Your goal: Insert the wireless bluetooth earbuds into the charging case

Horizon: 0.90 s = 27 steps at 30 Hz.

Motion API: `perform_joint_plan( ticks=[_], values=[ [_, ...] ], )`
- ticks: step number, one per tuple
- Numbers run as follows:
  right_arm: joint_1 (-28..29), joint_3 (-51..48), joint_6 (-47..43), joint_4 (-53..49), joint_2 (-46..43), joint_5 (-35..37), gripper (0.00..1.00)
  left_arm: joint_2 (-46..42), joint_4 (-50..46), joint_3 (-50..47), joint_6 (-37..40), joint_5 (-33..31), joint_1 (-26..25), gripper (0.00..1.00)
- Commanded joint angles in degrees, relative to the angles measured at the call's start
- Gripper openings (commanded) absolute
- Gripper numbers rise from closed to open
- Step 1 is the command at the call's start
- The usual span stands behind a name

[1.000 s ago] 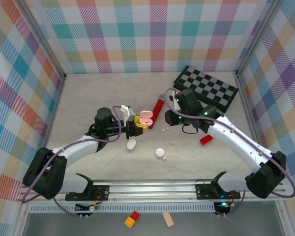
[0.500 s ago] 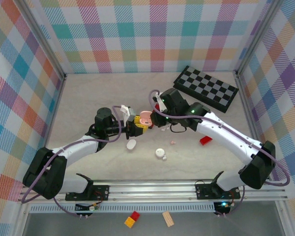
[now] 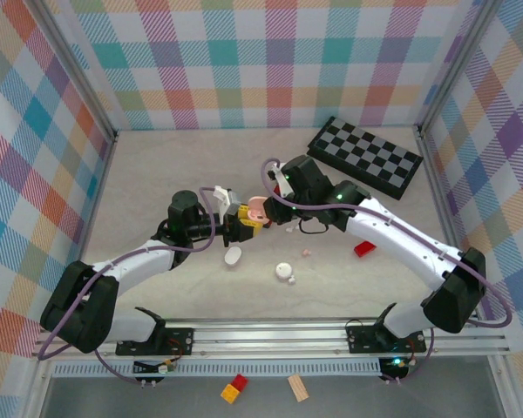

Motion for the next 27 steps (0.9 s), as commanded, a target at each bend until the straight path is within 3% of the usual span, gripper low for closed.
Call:
perform_joint_plan(
  ticks=[1,16,27],
  values=[
    [0.41,0.91,-0.21,1.04,0.76,-0.97,0.23,-0.74,1.41,0.60,0.19,1.66,0.42,0.34],
    [1.38,0.62,-1.37,1.35,2.16,-1.83,0.26,-0.75,1.59,0.96,-0.44,2.00,0.45,0.34],
    [1.64,0.81,-1.85,0.99,1.11,-1.86,0.40,-0.55,1.70,1.13,-0.63,2.08,0.43,0.34]
  ],
)
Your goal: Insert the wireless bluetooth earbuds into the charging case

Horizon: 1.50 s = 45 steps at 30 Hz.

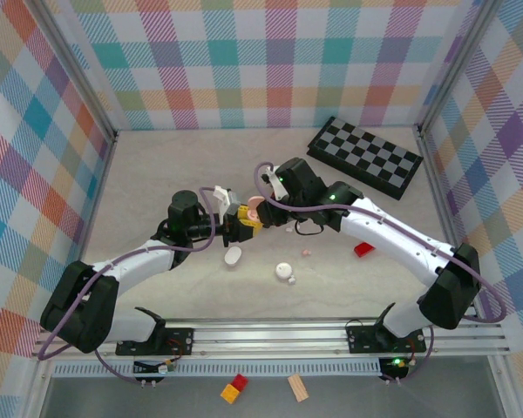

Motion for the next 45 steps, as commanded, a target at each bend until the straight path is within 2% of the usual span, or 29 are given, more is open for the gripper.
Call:
perform_joint_plan(
  ticks=[1,6,8,12,20,23,28,32,36,45],
  values=[
    [0.66,0.82,-0.54,0.22,-0.81,-1.14,0.41,-0.52,2.29,1.13,-0.32,2.00,0.43,0.34],
    [0.66,0.48,-0.53,0.84,-1.88,-0.78,0.44,-0.55,2.53,0.96,-0.32,1.92,0.42,0.34],
    [0.66,-0.39,-0.81,1.74,-3.15,-0.69,0.49,-0.56,2.79,0.80,-0.32,1.83,0.43,0.34],
    [0.66,-3.82,-0.51,5.10,-7.65,-1.36,0.53,-0.88,4.49,-0.07,-0.27,1.32,0.43,0.33],
    [0.57,-19.48,2.81,12.03,-24.38,1.73,0.55,-1.02,6.41,-0.40,-1.03,0.09,1.02,0.33],
    [-0.56,-23.61,4.73,9.66,-27.78,4.71,0.55,-0.21,7.88,-0.36,-2.17,0.37,1.22,0.33],
    [-4.98,-31.77,9.18,11.03,-29.94,4.57,0.54,0.09,8.27,-0.02,-2.96,0.61,1.30,0.33],
    [-11.59,-38.56,12.46,16.98,-29.03,-0.99,0.54,-1.00,6.12,-0.01,-2.01,0.50,1.56,0.33],
    [-17.78,-43.39,13.88,25.28,-23.55,-9.25,0.53,-1.58,5.80,-0.10,-1.89,0.59,1.59,0.33],
    [-19.25,-41.21,14.66,32.41,-6.82,-13.52,0.54,-2.13,5.45,0.08,-1.99,0.96,1.79,0.33]
  ],
)
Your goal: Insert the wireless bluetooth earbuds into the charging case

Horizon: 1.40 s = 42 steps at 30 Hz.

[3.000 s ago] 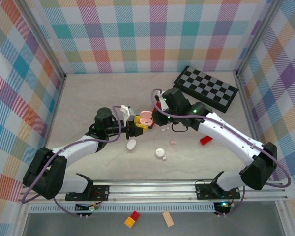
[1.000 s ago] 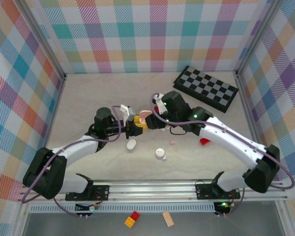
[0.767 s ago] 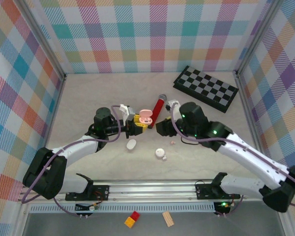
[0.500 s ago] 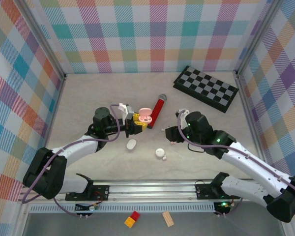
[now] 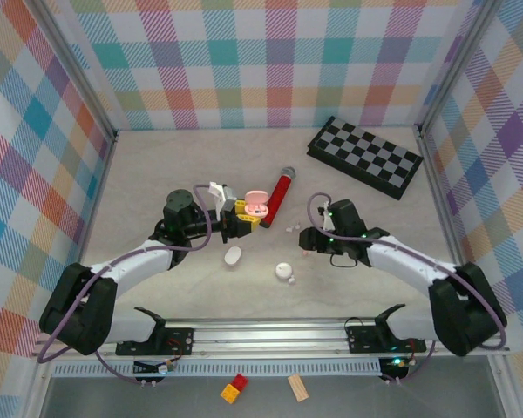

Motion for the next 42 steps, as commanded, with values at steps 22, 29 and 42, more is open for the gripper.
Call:
perform_joint_plan(
  ticks=[22,29,42],
  values=[
    [-1.00,0.58,-0.16,1.86,9.11,-5.24,0.52,-2.23,0.40,-0.23,0.46,1.11,0.95,0.33],
    [-0.97,-1.73,0.42,-1.43,4.49,-7.42,0.50,-2.05,0.01,0.16,0.37,1.14,0.96,0.33],
    [-1.43,2.90,-4.28,-6.28,2.92,-5.65,0.51,-1.66,-0.27,0.56,0.29,1.41,1.00,0.33]
  ],
)
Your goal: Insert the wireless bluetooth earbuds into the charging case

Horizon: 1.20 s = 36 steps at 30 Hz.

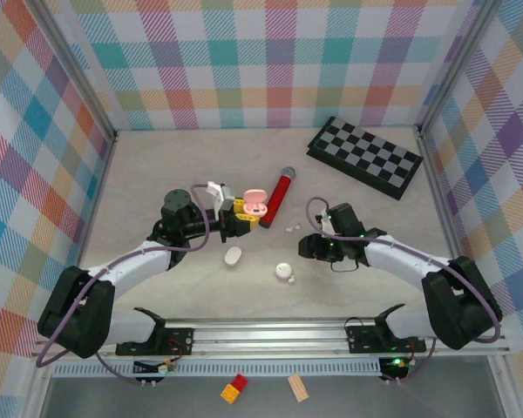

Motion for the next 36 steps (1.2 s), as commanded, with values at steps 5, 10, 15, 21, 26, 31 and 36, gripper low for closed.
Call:
perform_joint_plan(
  ticks=[5,10,15,21,26,31,36],
  values=[
    [-1.10,10.18,-6.34,-4.38,10.28,-1.36,0.52,-0.37,-0.04,0.70,0.31,1.72,0.63,0.33],
    [-1.20,13.85,-7.55,-6.17,16.94,-3.04,0.53,-0.61,-0.13,-0.03,0.58,1.53,0.63,0.33],
    [-1.20,11.68,-6.29,-4.43,17.66,-4.68,0.52,-1.15,-0.77,-0.19,1.01,1.17,0.63,0.33],
    [-1.20,7.52,-4.46,-3.14,14.97,-5.46,0.50,-0.46,-0.43,-0.19,1.01,1.42,0.68,0.33],
    [-1.20,5.45,-3.67,-3.30,12.78,-5.75,0.48,-0.54,-0.35,-0.10,0.83,1.51,0.64,0.33],
    [-1.20,4.06,-3.22,-2.86,11.49,-7.20,0.42,-0.54,-0.35,-0.07,0.84,1.39,0.65,0.33],
    [-1.03,2.98,-3.19,-2.92,10.69,-8.88,0.41,-0.45,-0.21,-0.01,0.70,1.49,0.66,0.33]
  ],
)
